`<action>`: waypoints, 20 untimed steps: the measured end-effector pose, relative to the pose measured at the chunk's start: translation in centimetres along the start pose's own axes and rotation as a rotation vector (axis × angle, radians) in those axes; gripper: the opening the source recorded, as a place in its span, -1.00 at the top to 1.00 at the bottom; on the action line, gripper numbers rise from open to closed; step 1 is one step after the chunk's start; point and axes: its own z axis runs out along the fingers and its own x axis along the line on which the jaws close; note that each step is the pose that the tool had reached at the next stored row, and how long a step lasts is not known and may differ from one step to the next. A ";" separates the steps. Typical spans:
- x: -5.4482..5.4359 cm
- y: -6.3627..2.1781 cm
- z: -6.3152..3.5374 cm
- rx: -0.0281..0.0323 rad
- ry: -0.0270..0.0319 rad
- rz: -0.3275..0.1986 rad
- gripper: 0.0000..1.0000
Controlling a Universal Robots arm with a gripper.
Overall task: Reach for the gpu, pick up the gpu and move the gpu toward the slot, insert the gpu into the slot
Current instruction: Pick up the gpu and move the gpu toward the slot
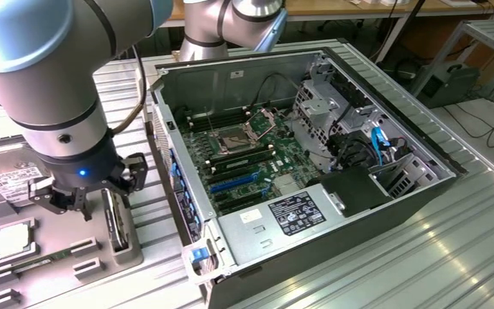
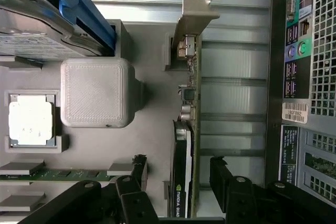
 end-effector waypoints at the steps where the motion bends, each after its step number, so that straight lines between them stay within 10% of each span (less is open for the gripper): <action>1: 0.0 -0.01 0.13 0.0001 0.0000 0.000 -0.20; 8: 0.0 -0.04 1.01 0.0022 -0.0005 0.000 -0.20; 20: 0.0 1.11 1.64 0.0344 0.0003 -0.001 -0.20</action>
